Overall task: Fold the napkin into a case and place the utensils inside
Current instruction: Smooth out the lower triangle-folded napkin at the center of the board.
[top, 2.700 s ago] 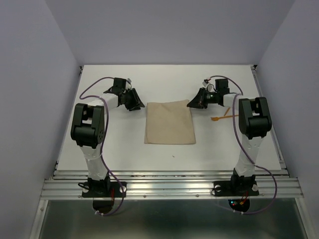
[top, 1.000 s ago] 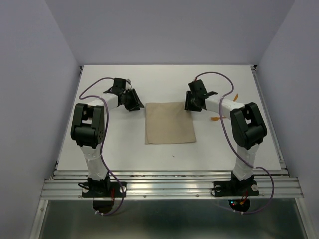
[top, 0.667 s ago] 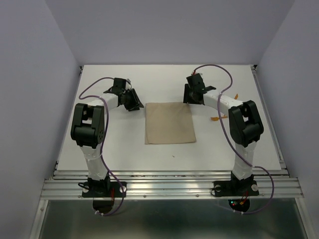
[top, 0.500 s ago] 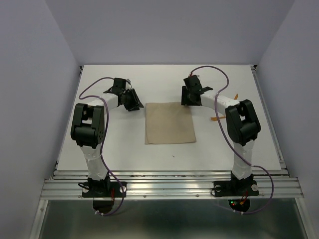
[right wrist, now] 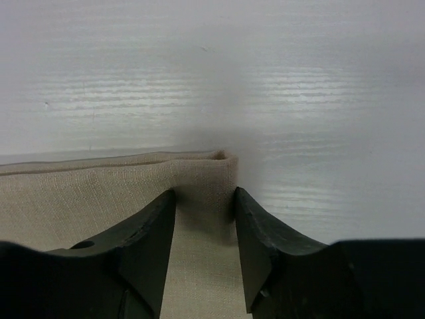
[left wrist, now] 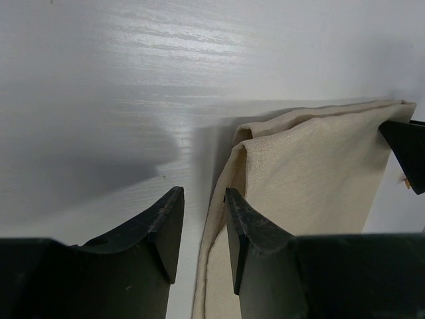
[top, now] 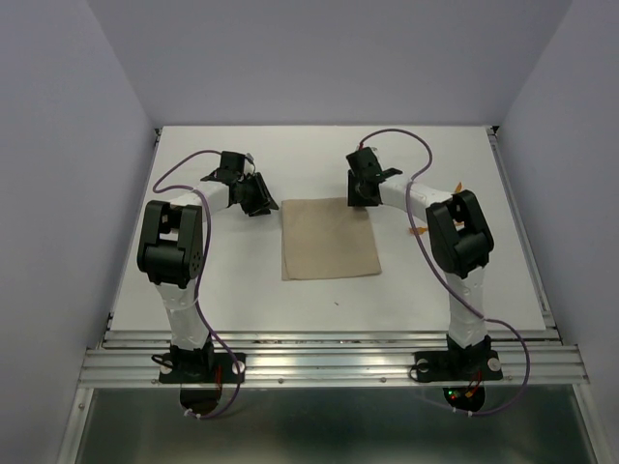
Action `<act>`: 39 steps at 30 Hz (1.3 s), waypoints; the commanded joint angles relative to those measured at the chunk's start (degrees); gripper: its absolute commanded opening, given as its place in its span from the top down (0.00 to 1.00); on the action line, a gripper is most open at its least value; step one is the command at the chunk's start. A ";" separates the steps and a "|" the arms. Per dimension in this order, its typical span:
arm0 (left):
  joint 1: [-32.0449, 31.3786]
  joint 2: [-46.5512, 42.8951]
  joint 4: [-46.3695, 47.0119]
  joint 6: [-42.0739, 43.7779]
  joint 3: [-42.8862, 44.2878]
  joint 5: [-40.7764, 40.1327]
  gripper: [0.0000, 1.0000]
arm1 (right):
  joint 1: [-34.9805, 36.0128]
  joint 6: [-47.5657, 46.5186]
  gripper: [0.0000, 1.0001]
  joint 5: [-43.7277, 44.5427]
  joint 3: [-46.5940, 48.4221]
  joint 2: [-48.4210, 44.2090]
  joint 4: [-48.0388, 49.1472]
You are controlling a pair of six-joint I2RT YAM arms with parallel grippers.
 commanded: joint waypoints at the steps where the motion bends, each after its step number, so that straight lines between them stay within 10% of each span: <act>1: 0.18 -3.47 -0.34 1.06 0.24 0.06 0.58 | 0.68 -0.32 0.58 2.20 3.51 2.49 -0.26; 15: 0.26 -3.91 -1.13 1.77 0.42 -0.20 0.58 | -2.03 1.70 0.99 -9.90 2.46 -0.84 -0.26; 26: 0.79 -3.30 0.00 1.24 -0.11 1.11 0.58 | -14.08 2.22 0.99 -49.97 -0.09 2.66 4.65; 36: 0.79 0.92 3.52 -1.83 1.12 6.21 0.58 | -14.79 2.49 0.99 -56.52 -1.15 5.57 7.56; 39: 0.62 1.10 4.40 -2.36 1.03 6.92 0.58 | -14.79 2.41 0.78 -50.82 -2.11 3.64 7.13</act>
